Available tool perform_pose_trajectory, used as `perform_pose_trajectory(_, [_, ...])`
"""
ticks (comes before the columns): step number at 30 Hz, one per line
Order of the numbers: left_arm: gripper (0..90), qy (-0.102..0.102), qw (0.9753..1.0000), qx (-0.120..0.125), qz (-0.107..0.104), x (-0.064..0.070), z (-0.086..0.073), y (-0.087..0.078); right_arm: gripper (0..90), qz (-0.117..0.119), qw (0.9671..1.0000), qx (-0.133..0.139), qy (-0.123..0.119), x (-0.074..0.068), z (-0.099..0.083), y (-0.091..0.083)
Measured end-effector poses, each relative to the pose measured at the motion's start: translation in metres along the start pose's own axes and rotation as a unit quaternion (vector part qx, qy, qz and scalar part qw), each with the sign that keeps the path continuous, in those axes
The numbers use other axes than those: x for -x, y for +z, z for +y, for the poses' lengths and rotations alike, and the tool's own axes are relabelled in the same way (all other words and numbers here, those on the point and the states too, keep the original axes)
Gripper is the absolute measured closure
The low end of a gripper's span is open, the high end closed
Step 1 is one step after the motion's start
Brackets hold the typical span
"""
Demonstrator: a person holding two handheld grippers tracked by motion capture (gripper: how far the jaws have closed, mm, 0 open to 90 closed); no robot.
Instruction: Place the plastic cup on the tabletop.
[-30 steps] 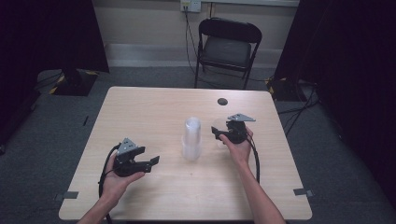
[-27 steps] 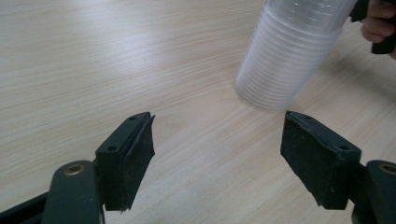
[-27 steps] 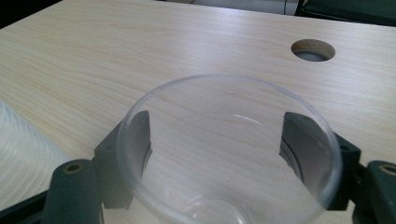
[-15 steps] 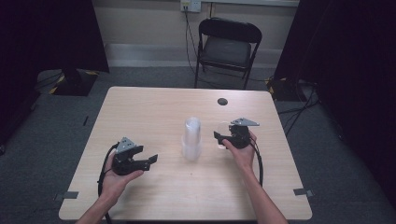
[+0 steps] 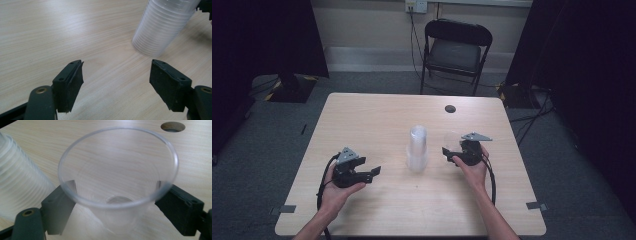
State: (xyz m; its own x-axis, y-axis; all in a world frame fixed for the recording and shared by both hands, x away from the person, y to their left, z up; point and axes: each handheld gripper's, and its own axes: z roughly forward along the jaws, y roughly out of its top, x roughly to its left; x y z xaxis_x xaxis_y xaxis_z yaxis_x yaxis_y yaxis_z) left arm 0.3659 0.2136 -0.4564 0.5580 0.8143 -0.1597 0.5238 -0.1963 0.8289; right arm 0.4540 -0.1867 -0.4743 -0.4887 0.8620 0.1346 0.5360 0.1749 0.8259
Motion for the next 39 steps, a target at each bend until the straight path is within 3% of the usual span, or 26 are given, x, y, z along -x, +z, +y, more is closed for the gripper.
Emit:
perform_pose_trajectory(3, [26.8, -0.001, 1.0000, 0.003, 0.001, -0.001, 0.000, -0.001, 13.9, 0.004, 0.9999, -0.010, 0.009, 0.001, -0.004, -0.002])
perform_pose_trajectory(12, [26.7, 0.001, 1.0000, -0.003, 0.002, -0.002, 0.001, 0.001, 15.6, 0.001, 0.9999, -0.012, -0.002, -0.003, -0.012, -0.019])
perform_pose_trajectory(19, [26.5, -0.004, 1.0000, -0.001, 0.008, -0.003, 0.000, 0.000, 15.7, 0.002, 0.9999, -0.014, -0.001, 0.003, -0.010, -0.035])
perform_pose_trajectory(23, [26.5, -0.009, 0.9999, -0.002, 0.013, -0.004, 0.000, 0.000, 16.2, -0.001, 0.9999, -0.017, -0.001, 0.005, -0.014, -0.046])
perform_pose_trajectory(26, [27.1, -0.026, 0.9996, -0.006, 0.009, -0.004, 0.001, 0.001, 18.4, -0.009, 0.9996, -0.028, 0.003, 0.007, -0.016, -0.053])
perform_pose_trajectory(29, [27.2, -0.019, 0.9998, -0.002, 0.008, -0.003, 0.002, -0.002, 18.4, -0.006, 0.9996, -0.027, 0.006, 0.007, -0.019, -0.061])
perform_pose_trajectory(34, [27.3, -0.036, 0.9990, -0.006, 0.025, -0.002, 0.002, -0.006, 20.6, -0.005, 0.9996, -0.024, 0.012, 0.006, -0.023, -0.077])
perform_pose_trajectory(39, [29.8, -0.031, 0.9992, -0.013, 0.020, 0.000, 0.004, -0.007, 24.1, -0.010, 0.9999, -0.009, 0.000, 0.002, -0.027, -0.094])
